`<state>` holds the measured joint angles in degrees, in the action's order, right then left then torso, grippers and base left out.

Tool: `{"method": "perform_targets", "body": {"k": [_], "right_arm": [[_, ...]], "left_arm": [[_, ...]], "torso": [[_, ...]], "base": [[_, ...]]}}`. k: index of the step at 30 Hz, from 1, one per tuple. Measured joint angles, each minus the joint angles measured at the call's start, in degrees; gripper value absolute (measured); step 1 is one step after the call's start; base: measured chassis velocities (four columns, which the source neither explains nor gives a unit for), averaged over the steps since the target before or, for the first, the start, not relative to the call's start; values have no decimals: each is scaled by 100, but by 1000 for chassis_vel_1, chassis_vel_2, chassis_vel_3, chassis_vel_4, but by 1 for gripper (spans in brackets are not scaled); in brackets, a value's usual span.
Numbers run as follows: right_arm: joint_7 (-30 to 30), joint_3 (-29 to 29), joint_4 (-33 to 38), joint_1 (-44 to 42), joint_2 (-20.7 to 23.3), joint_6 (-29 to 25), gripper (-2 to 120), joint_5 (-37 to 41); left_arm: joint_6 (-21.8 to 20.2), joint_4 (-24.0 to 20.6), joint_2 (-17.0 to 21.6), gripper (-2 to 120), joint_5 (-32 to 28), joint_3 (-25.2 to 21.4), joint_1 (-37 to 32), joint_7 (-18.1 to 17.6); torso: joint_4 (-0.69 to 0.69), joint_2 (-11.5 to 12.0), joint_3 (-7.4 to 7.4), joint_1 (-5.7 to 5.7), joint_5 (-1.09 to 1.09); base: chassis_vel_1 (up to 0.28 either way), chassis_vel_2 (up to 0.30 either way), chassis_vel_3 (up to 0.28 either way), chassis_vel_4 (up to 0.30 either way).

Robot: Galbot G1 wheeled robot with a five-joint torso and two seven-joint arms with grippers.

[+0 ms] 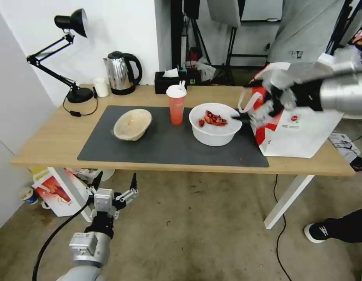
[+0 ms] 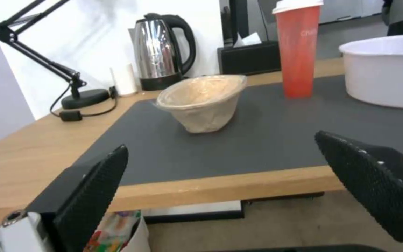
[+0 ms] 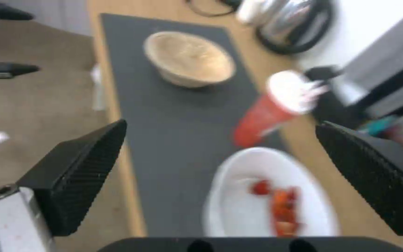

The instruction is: Pick up the trash from the table and place it into the takeout bag.

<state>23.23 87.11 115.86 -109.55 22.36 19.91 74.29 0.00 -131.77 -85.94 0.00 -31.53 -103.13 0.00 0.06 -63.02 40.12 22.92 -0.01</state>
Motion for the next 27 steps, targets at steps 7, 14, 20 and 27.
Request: {"method": "perform_targets", "body": {"k": [7,14,20,27], "right_arm": [[-80,-29,-50,54,188,38,100,559],[-61,-366,41,36,234,-540,100,706],[479,-611,-2,405,227,-133,100,820],[774,-880,-144,720,322,79,100,919]], "left_arm": [[0,0,0,100,0,1,0,0],[0,0,0,100,0,1,1,0],[0,0,0,100,0,1,1,0],[0,0,0,100,0,2,0,0]], "torso": [[-8,0,-2,0,3],[-5,0,-1,0,0],[-7,0,-1,-1,1],[-6,0,-1,-1,2]], "base": [[0,0,0,0],[0,0,0,0],[0,0,0,0],[0,0,0,0]]}}
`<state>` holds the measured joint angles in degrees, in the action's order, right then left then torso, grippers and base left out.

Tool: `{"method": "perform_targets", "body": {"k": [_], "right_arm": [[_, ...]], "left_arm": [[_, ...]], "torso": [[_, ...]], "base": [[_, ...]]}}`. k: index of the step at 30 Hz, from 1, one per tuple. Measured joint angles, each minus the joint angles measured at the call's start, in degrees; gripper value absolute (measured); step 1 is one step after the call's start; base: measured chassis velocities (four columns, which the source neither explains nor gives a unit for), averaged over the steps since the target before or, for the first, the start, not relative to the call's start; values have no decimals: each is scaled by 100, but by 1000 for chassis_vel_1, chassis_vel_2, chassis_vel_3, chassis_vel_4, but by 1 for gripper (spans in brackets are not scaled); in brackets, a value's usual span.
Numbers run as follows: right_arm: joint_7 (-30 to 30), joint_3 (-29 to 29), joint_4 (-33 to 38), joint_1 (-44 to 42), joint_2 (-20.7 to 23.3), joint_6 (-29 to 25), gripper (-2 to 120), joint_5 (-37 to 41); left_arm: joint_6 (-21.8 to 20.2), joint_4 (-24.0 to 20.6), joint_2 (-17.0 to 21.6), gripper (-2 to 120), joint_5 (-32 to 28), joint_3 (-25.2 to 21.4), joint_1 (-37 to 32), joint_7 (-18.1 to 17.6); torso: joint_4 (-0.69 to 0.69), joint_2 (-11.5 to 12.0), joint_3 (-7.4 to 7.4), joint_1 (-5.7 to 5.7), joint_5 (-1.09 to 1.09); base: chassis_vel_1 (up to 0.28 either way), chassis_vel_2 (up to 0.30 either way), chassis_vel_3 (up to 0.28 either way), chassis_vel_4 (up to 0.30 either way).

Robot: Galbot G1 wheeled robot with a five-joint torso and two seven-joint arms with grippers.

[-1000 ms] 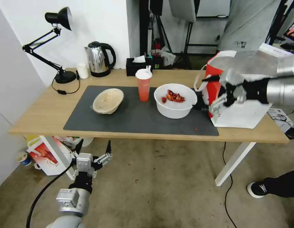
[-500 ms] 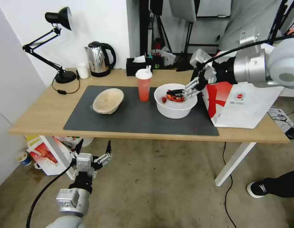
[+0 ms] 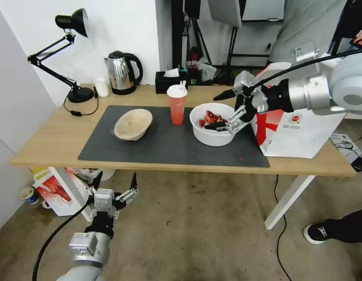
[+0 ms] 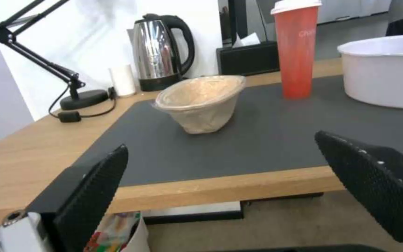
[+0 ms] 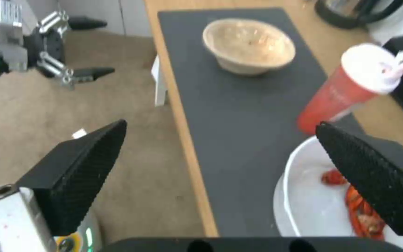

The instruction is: Pick up the trash from the table and place it into the takeout bag.

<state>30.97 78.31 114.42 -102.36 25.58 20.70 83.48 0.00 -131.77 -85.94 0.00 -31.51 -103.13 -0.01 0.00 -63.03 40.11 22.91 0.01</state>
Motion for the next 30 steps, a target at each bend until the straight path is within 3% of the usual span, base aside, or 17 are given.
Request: {"method": "perform_targets", "body": {"k": [16,22,30], "right_arm": [[659,-680,-476,213,314,438,100,-261],[648,-663,-549,14,382,464,100,-370],[578,-227,-787,-563,532,486,100,-459]], "left_arm": [[0,0,0,100,0,0,0,0],[0,0,0,100,0,0,0,0],[0,0,0,100,0,0,0,0]], "torso": [[0,0,0,0,-1],[1,0,0,1,-1],[0,0,0,1,0]], "base": [[0,0,0,0],[0,0,0,0],[0,0,0,0]]}}
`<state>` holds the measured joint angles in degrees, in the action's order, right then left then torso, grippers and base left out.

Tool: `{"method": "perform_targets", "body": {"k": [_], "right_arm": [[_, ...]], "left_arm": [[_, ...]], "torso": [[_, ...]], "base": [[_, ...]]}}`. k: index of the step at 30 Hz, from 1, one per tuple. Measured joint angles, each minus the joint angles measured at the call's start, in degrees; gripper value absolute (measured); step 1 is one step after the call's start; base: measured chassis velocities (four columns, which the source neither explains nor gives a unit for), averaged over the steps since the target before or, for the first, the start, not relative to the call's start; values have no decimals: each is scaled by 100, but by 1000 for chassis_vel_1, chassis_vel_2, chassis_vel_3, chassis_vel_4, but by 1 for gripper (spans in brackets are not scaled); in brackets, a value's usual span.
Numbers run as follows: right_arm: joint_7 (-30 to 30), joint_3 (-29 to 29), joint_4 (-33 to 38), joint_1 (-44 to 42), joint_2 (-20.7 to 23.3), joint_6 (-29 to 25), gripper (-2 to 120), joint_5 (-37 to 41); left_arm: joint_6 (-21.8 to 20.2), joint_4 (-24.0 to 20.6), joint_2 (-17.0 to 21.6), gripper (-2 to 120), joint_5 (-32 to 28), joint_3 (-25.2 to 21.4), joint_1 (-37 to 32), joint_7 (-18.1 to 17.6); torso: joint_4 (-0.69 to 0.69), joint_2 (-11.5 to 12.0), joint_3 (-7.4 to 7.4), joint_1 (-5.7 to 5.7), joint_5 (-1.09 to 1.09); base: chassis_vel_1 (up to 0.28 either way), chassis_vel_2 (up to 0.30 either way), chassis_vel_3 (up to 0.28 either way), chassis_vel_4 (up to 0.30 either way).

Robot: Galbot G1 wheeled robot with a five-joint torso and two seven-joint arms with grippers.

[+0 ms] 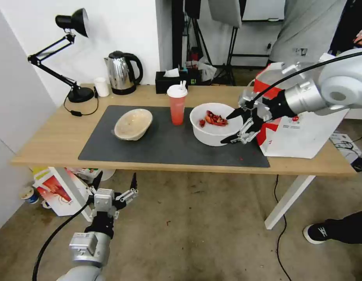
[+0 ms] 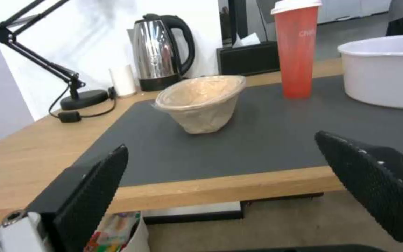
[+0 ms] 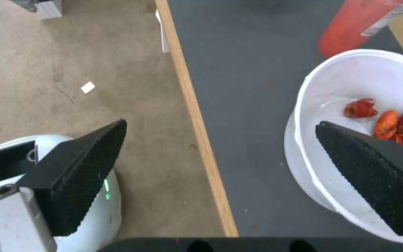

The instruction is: Pick up the trash from the table and place it into the takeout bag.

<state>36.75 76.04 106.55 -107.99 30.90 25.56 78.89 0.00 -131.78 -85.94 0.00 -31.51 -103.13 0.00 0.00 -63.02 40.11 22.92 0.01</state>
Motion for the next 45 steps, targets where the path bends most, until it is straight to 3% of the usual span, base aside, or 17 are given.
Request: {"method": "perform_targets", "body": {"k": [9,31,45], "right_arm": [[-20,282,-231,-414,208,15,100,-10],[19,335,-577,-842,620,29,100,-9],[273,47,-1083,-480,553,38,100,-231]], "left_arm": [[0,0,0,100,0,0,0,0],[0,0,0,100,0,0,0,0],[0,0,0,100,0,0,0,0]], "torso": [[1,0,0,0,-1],[0,0,0,0,-1],[1,0,0,0,-1]], "base": [[0,0,0,0],[0,0,0,0],[0,0,0,0]]}}
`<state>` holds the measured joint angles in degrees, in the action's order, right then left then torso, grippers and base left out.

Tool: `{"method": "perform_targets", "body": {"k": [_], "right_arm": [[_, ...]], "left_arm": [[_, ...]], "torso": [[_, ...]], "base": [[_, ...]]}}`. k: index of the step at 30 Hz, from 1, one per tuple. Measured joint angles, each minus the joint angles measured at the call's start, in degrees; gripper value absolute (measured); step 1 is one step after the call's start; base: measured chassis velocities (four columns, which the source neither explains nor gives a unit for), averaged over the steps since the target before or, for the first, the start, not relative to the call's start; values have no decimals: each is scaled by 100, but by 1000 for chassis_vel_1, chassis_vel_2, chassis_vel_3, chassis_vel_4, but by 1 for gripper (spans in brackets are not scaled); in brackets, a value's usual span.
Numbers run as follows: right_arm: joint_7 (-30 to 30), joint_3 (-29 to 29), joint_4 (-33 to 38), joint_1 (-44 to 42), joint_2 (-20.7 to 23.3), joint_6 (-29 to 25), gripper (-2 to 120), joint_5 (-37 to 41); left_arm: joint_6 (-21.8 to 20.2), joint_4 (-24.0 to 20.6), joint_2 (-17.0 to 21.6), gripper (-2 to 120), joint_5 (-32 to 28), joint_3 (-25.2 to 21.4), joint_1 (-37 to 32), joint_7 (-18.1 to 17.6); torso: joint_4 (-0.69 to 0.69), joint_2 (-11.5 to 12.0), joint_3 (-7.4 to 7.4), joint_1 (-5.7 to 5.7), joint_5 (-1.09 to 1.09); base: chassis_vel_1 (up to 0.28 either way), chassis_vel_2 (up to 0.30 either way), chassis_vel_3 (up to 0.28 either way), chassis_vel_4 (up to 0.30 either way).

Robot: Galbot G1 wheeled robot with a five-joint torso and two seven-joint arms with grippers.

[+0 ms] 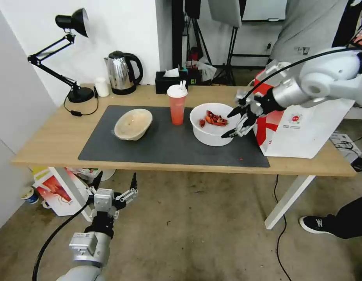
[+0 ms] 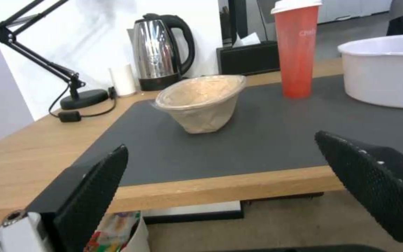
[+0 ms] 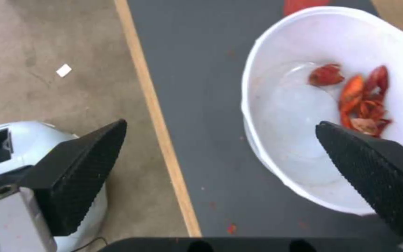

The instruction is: Pick up the trash from the table and place it into the takeout bag.

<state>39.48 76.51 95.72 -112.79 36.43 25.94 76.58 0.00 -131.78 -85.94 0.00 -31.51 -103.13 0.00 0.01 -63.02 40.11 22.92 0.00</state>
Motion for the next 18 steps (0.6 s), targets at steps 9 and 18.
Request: {"method": "perform_targets", "body": {"k": [9,18], "right_arm": [[-66,176,-58,-364,-50,-25,100,-133],[-60,482,-451,-817,279,-33,100,-254]], "left_arm": [[0,0,0,100,0,0,0,0],[0,0,0,100,0,0,0,0]], "torso": [[0,0,0,0,-1],[0,0,0,0,-1]], "base": [[0,0,0,0],[0,0,0,0]]}}
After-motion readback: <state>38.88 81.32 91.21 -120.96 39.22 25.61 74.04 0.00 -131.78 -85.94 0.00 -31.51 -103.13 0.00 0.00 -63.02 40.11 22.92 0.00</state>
